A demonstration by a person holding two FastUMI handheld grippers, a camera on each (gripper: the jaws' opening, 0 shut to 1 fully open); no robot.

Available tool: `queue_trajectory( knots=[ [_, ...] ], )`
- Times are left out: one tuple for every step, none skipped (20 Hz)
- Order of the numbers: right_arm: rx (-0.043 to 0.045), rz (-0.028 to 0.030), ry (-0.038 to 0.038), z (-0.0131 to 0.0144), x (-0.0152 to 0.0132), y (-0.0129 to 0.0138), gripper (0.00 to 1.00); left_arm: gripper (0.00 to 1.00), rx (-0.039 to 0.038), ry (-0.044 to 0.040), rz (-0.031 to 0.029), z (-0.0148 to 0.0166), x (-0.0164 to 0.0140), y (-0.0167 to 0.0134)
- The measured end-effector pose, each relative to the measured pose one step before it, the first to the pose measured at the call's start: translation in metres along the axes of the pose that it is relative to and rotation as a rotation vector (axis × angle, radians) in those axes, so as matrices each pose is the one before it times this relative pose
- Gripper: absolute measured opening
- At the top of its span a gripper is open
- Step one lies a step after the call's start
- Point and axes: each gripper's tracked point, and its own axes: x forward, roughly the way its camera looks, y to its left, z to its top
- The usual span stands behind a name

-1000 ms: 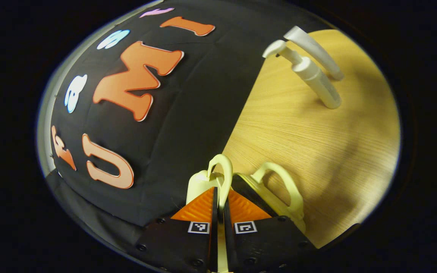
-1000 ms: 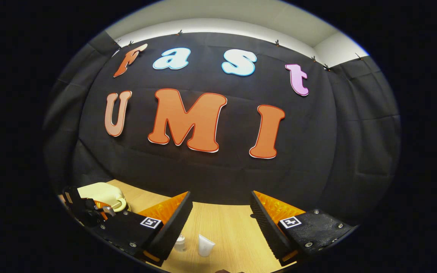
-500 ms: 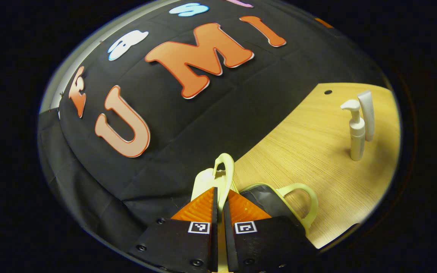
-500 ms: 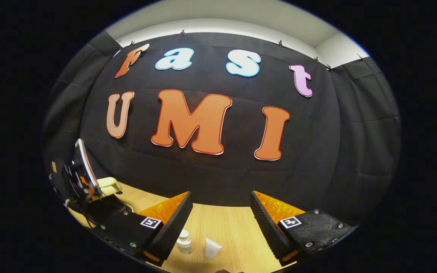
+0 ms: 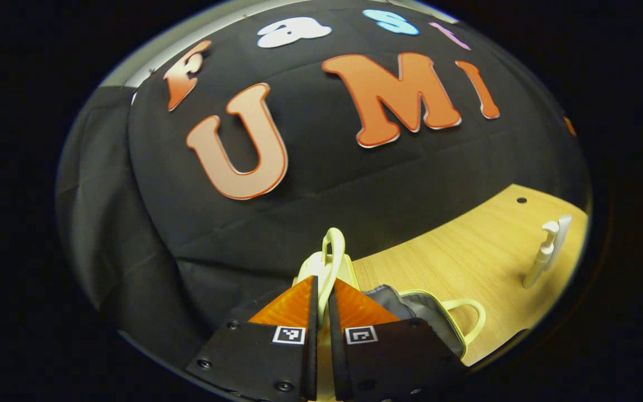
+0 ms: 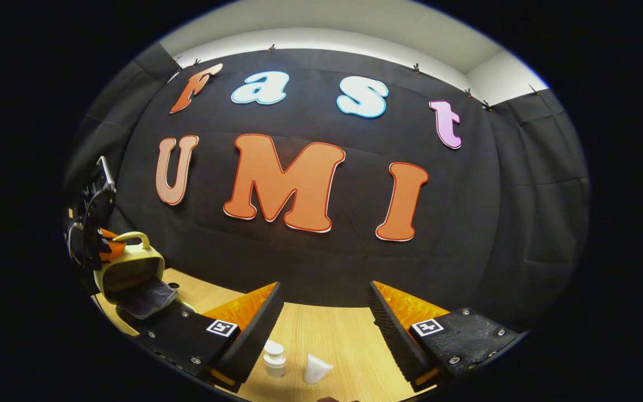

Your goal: First open the suitcase, pack the skin care products into it, and then close the suitcase.

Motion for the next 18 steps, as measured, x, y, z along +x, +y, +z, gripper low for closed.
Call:
queue_trajectory(
  knots=[
    [-0.00416,-0.00018,-0.00101,0.00165,-0.00083,0.00193,0.98,0.12,-0.03175,0.00034,0.01225,-0.00205,0.00193,0.01189],
    [-0.00616,-0.00146,-0.00201,0.00156,-0.00005,0.00211,0.98,0.13,-0.03221,0.01091,0.00602,-0.00402,0.00196,0.01082],
    [-0.00627,-0.00038,-0.00233,0.00227,-0.00136,0.00360,0.98,0.13,-0.02824,0.00367,0.01361,-0.00190,0.00178,0.01184],
    [-0.00686,-0.00262,-0.00430,0.00251,-0.00017,0.00324,0.98,0.15,-0.02571,0.00585,0.00926,-0.00313,0.00418,0.01228],
    [-0.00487,0.00009,-0.00188,0.00231,0.00009,0.00224,0.98,0.15,-0.01923,0.00426,0.01836,-0.00388,0.00310,0.01200],
    [-0.00276,-0.00137,-0.00121,0.00117,0.00015,0.00188,0.97,0.15,-0.00700,0.00650,0.03032,-0.00735,0.00488,0.00791],
    [0.00383,-0.00257,0.00359,0.00036,-0.00089,0.00163,0.97,0.15,0.00313,0.00670,0.02333,-0.00479,0.00431,0.00752],
    [0.01176,0.00001,0.00737,-0.00013,-0.00009,0.00270,0.97,0.14,-0.00485,0.00663,0.01516,-0.00372,0.00277,0.00750],
    [0.01454,-0.00513,0.00524,-0.00053,-0.00061,0.00121,0.97,0.15,-0.01494,0.01039,0.00788,-0.00390,0.00215,0.00771],
    [0.01439,-0.00467,0.00563,0.00081,-0.00029,0.00163,0.97,0.15,-0.02283,0.00864,0.00762,-0.00427,0.00109,0.00897],
    [0.00877,-0.00904,0.00413,0.00042,0.00091,0.00095,0.97,0.15,-0.03636,0.01477,0.00474,-0.00562,0.00279,0.00696],
    [0.00173,-0.00971,0.00146,0.00225,-0.00031,0.00106,0.97,0.15,-0.03686,0.01608,0.01004,-0.00814,0.00416,0.00925],
    [-0.00616,-0.01175,-0.00232,0.00152,0.00018,0.00054,0.97,0.15,-0.03567,0.01695,0.01426,-0.00852,0.00506,0.00966],
    [-0.01806,-0.00660,-0.00438,0.00268,-0.00036,0.00199,0.97,0.15,-0.01904,0.01925,0.01730,-0.00755,0.00762,0.01207],
    [-0.02030,-0.00042,-0.00628,0.00306,-0.00147,0.00457,0.97,0.15,-0.01032,0.02422,0.01444,-0.01051,0.00661,0.01336],
    [-0.01614,0.00336,-0.00781,0.00279,-0.00168,0.00550,0.97,0.15,-0.00642,0.02459,0.01250,-0.01106,0.00580,0.01195],
    [-0.00966,0.00543,-0.00307,0.00211,-0.00087,0.00556,0.97,0.15,-0.00529,0.03478,0.01321,-0.01385,0.00314,0.01234],
    [0.00087,0.00341,0.00239,-0.00047,-0.00194,0.00439,0.97,0.15,-0.00331,0.03017,0.01179,-0.01200,0.00362,0.01148]
  ],
)
